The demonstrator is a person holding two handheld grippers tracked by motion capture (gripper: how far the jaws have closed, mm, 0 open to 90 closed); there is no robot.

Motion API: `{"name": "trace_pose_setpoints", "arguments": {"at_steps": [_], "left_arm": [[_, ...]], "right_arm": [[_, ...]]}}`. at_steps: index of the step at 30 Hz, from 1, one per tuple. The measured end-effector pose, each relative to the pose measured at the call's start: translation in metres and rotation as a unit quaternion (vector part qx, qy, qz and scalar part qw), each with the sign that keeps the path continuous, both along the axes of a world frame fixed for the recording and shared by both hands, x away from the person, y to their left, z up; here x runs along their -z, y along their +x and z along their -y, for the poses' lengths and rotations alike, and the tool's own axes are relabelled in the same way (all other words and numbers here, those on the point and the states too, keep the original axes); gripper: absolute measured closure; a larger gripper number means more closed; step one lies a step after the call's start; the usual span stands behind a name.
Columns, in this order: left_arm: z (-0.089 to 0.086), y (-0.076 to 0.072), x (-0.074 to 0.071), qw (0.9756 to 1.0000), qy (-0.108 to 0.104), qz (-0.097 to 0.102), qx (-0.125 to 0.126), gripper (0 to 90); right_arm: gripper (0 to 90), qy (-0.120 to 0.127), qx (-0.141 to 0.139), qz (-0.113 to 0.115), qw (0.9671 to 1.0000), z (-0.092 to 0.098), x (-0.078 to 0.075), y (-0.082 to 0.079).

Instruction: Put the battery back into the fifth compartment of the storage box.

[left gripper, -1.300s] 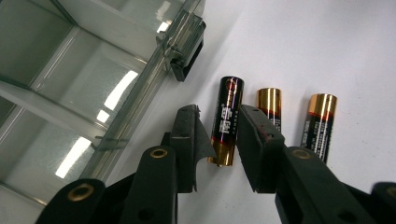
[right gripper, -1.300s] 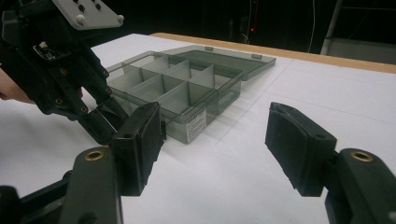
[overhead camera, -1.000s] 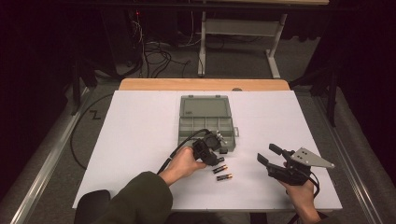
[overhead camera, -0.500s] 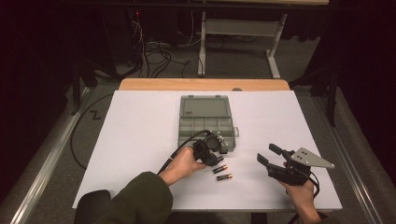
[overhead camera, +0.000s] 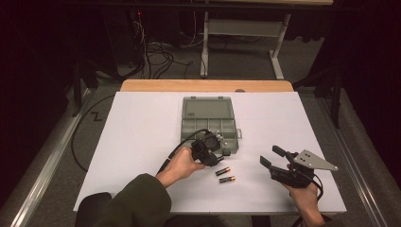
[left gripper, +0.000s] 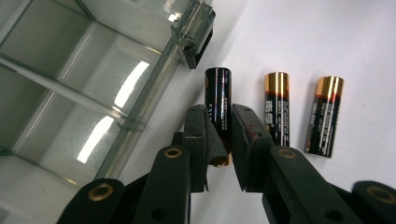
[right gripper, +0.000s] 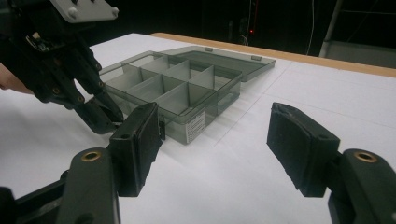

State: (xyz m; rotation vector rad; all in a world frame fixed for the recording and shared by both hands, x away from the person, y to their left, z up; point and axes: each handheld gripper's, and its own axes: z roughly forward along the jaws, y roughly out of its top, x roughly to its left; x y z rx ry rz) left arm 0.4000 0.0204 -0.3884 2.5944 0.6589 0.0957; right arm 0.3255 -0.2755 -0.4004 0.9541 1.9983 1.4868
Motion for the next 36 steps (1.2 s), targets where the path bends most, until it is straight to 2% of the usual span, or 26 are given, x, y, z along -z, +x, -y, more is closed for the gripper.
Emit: {"name": "trace_pose_setpoints", "arguments": {"at_steps": [3, 9, 10, 17, 25, 29, 33, 36], "left_arm": [[-0.004, -0.002, -0.005, 1.0000, -0.003, 0.006, 0.001, 76.5], [-0.013, -0.001, -0.012, 0.9998, -0.012, 0.007, -0.014, 76.5], [-0.014, 0.000, -0.012, 0.9996, -0.020, 0.010, -0.017, 76.5], [-0.025, 0.002, -0.020, 0.9990, -0.035, 0.009, -0.027, 76.5], [-0.037, 0.004, -0.026, 0.9976, -0.045, 0.019, -0.049, 76.4], [-0.045, 0.010, -0.027, 0.9968, -0.057, 0.026, -0.050, 76.4], [-0.051, 0.011, -0.029, 0.9956, -0.061, 0.024, -0.066, 76.5], [-0.054, 0.014, -0.030, 0.9955, -0.063, 0.028, -0.064, 76.4]], "right_arm": [[36.3, -0.002, 0.000, 0.002, 1.0000, 0.000, 0.000, 0.000], [36.5, -0.001, 0.002, 0.006, 1.0000, 0.000, 0.000, -0.001], [36.5, -0.001, 0.002, 0.006, 1.0000, 0.000, 0.000, -0.001], [36.7, -0.002, 0.002, 0.005, 1.0000, 0.000, 0.000, -0.001], [37.4, 0.001, 0.002, 0.011, 0.9999, 0.000, -0.001, -0.002], [37.3, -0.001, 0.001, 0.011, 0.9999, 0.000, -0.001, -0.001], [37.3, 0.000, 0.001, 0.012, 0.9999, 0.000, -0.001, -0.002], [37.4, 0.000, 0.001, 0.011, 0.9999, 0.000, -0.001, -0.002]]}}
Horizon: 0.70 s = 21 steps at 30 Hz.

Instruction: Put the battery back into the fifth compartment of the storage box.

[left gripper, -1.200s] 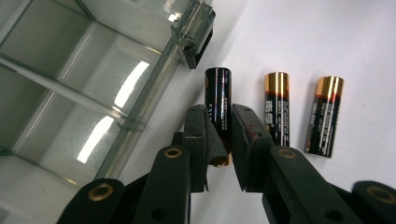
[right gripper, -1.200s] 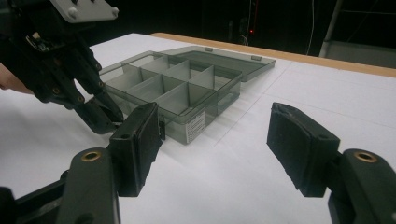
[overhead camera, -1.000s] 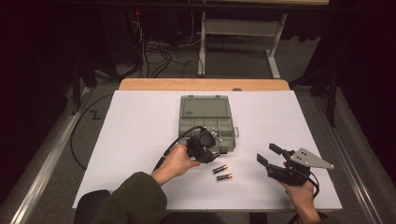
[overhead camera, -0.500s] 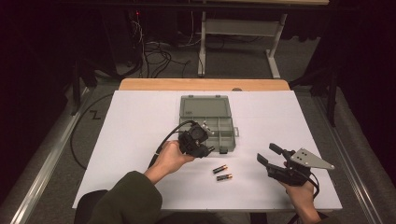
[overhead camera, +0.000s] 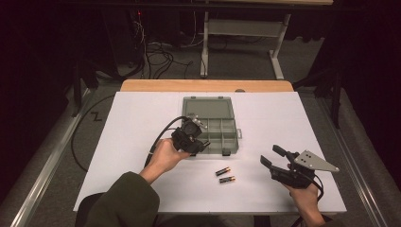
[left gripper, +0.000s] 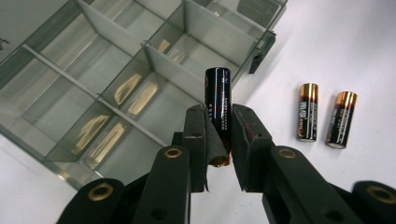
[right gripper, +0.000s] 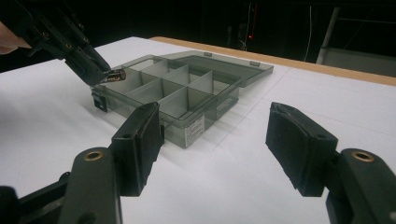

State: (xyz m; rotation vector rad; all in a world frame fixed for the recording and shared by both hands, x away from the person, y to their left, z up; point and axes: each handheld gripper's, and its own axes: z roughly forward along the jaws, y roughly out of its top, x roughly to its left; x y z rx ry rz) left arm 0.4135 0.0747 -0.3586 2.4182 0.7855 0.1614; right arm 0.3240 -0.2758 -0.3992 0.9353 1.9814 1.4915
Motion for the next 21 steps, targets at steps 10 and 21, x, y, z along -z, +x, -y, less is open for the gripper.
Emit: {"name": "trace_pose_setpoints", "arguments": {"at_steps": [10, 21], "left_arm": [[-0.013, 0.005, -0.002, 0.9994, -0.003, -0.004, -0.035, 76.4], [-0.021, 0.011, -0.001, 0.9985, -0.004, -0.004, -0.054, 76.5]], "right_arm": [[37.5, 0.000, -0.001, 0.000, 1.0000, 0.000, 0.000, 0.000], [37.4, 0.001, -0.002, 0.002, 1.0000, 0.000, 0.000, 0.000]]}}
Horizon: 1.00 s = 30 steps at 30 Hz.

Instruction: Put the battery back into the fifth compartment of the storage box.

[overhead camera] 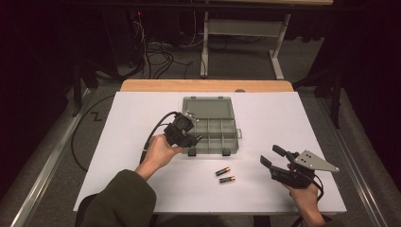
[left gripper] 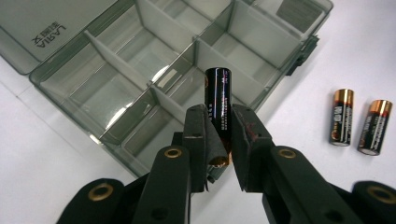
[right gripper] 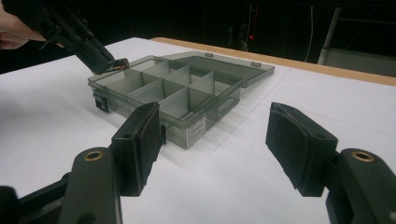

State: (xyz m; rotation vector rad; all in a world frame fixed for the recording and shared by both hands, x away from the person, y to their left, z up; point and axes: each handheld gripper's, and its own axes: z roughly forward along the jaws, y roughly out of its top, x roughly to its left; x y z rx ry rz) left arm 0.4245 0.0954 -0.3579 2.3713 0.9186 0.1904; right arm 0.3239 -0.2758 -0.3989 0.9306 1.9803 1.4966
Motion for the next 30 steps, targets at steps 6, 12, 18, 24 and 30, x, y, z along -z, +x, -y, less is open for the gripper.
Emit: {"name": "trace_pose_setpoints", "arguments": {"at_steps": [6, 12, 18, 24, 30], "left_arm": [[-0.005, 0.002, 0.001, 0.9999, -0.001, 0.001, -0.014, 76.4], [-0.009, 0.007, 0.005, 0.9996, 0.009, -0.005, -0.027, 76.4], [-0.014, 0.011, 0.009, 0.9990, 0.014, -0.011, -0.041, 76.4], [0.023, 0.008, 0.034, 0.9500, -0.178, 0.033, -0.254, 76.4], [0.025, 0.009, 0.036, 0.9508, -0.174, 0.029, -0.255, 76.3]], "right_arm": [[37.4, 0.000, -0.001, 0.002, 1.0000, 0.000, 0.000, 0.000], [37.4, 0.000, 0.000, -0.001, 1.0000, 0.000, 0.000, 0.000], [37.4, -0.001, 0.000, -0.002, 1.0000, 0.000, 0.000, 0.000], [37.7, -0.001, -0.001, -0.002, 1.0000, 0.000, 0.000, 0.000], [37.8, -0.006, -0.002, -0.003, 1.0000, -0.001, 0.001, 0.001]]}}
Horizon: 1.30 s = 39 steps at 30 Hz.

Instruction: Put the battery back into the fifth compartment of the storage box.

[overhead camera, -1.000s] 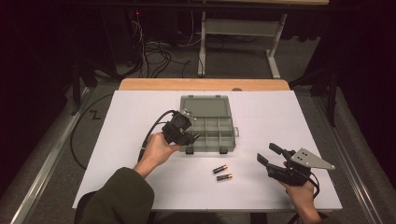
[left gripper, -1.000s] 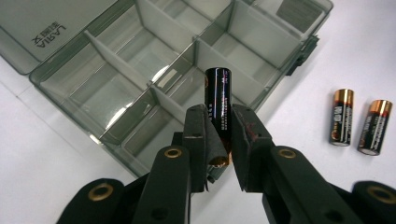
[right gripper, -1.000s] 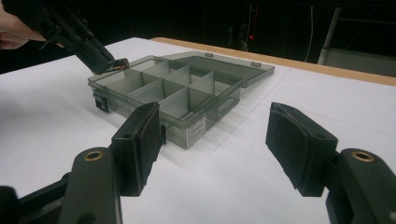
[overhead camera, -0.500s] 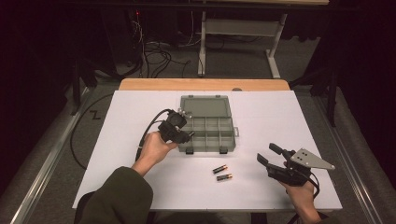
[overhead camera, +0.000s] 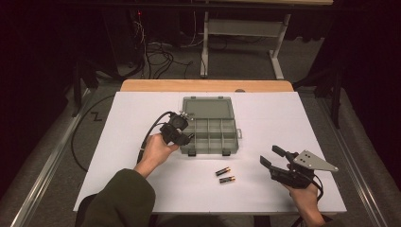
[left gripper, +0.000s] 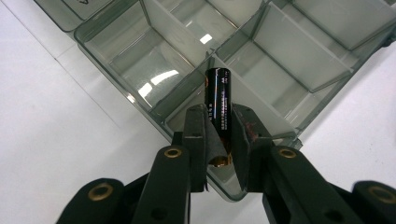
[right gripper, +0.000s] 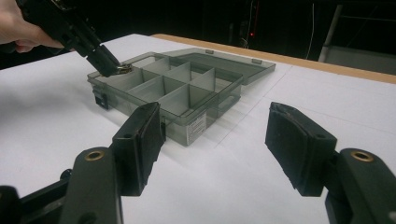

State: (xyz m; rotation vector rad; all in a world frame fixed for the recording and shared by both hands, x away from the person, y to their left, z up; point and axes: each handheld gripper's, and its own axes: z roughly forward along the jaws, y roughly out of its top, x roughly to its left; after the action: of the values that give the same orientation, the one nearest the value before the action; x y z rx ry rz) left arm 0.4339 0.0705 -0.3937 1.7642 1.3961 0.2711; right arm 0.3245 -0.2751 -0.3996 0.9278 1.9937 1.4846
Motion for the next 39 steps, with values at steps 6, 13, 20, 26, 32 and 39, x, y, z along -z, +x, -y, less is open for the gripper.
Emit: {"name": "trace_pose_setpoints", "arguments": {"at_steps": [6, 13, 20, 26, 32, 39], "left_arm": [[0.002, 0.001, 0.002, 1.0000, 0.003, -0.006, -0.003, 76.1], [0.001, 0.003, -0.001, 0.9997, -0.014, -0.019, -0.009, 72.0], [0.001, -0.004, -0.008, 0.9998, -0.017, -0.004, -0.007, 62.6], [0.003, -0.011, -0.013, 0.9998, -0.021, 0.005, -0.002, 53.2], [0.008, -0.019, -0.019, 0.9995, -0.027, 0.015, 0.010, 48.4], [0.014, -0.027, -0.021, 0.9990, -0.028, 0.028, 0.021, 44.7]], "right_arm": [[37.8, 0.001, 0.001, 0.000, 1.0000, 0.000, 0.000, -0.001], [37.8, 0.001, 0.001, 0.000, 1.0000, 0.000, 0.000, 0.000], [37.7, 0.001, 0.001, -0.001, 1.0000, 0.000, 0.000, 0.000], [37.7, 0.002, 0.000, -0.001, 1.0000, 0.000, 0.000, 0.000], [37.8, 0.002, 0.001, -0.001, 1.0000, 0.000, 0.000, 0.000], [37.7, 0.002, 0.000, -0.001, 1.0000, 0.000, 0.000, 0.000]]}}
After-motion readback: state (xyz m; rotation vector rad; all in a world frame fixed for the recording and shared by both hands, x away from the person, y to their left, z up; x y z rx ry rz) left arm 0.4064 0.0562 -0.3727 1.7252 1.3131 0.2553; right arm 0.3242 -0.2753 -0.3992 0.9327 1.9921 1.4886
